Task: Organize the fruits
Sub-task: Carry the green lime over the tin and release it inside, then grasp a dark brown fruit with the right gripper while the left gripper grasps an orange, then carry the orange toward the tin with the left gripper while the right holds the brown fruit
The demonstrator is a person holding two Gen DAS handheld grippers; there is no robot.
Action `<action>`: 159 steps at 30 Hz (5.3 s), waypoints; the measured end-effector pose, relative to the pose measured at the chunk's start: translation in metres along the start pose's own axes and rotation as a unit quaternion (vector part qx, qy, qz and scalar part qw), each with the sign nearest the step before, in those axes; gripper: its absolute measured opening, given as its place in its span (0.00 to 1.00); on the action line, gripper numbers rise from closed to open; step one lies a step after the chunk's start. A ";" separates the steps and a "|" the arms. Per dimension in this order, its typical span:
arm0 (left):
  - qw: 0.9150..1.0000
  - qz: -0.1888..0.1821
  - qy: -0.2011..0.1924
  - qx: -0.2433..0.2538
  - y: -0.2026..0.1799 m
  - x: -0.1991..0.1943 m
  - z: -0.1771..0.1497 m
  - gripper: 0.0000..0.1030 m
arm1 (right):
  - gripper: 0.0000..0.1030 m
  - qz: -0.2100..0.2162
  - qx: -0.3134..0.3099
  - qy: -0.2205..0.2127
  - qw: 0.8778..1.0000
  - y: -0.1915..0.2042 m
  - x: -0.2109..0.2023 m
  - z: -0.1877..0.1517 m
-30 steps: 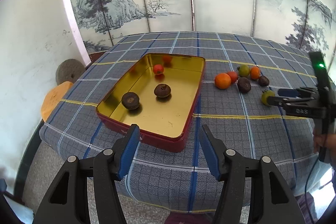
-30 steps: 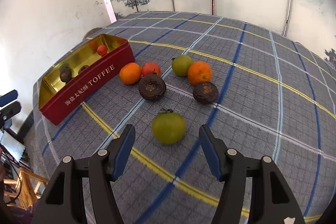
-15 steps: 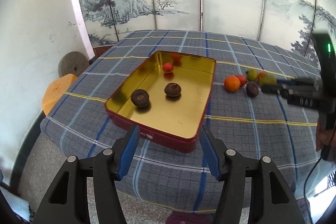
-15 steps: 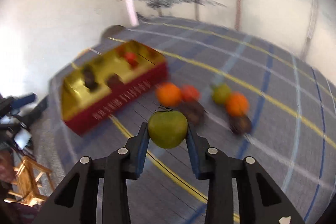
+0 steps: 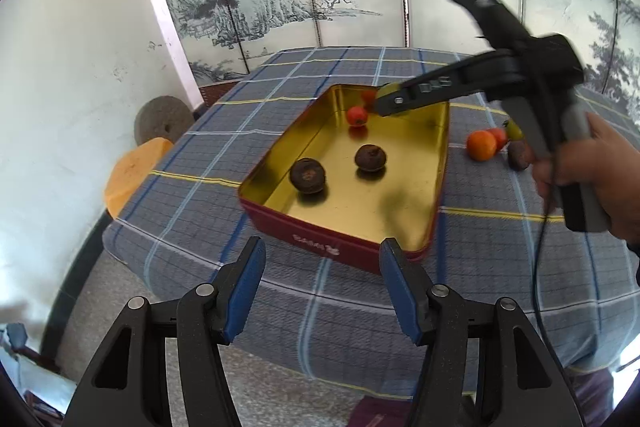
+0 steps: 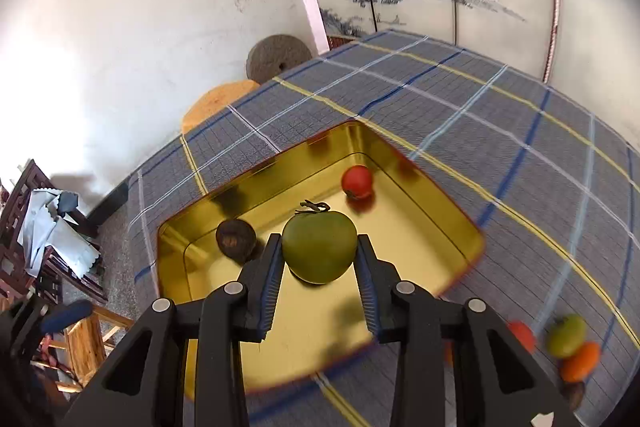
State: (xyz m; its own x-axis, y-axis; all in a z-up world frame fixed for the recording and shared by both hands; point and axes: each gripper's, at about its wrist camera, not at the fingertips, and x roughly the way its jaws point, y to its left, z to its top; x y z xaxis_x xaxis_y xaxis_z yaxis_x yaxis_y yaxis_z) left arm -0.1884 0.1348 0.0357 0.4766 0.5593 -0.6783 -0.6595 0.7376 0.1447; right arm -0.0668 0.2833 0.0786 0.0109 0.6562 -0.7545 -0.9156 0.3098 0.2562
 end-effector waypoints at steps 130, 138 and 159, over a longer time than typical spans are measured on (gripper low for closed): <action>0.951 -0.267 0.042 0.149 -0.161 0.010 0.041 0.40 | 0.38 -0.229 0.208 -0.060 0.949 -0.236 -0.214 -0.273; 0.955 -0.276 0.042 0.102 -0.137 -0.010 0.027 0.40 | 0.38 -0.234 0.205 -0.057 0.949 -0.235 -0.213 -0.273; 0.967 -0.251 0.017 0.046 -0.093 -0.029 0.023 0.40 | 0.38 -0.243 0.199 -0.052 0.948 -0.232 -0.212 -0.271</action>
State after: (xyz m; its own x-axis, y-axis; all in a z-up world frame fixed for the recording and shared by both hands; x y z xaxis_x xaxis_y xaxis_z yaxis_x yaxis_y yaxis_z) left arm -0.1279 0.0590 0.0581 0.7029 0.1113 -0.7025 -0.2953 0.9442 -0.1459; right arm 0.0346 -0.1145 0.0153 0.4503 0.4279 -0.7837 -0.5688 0.8140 0.1176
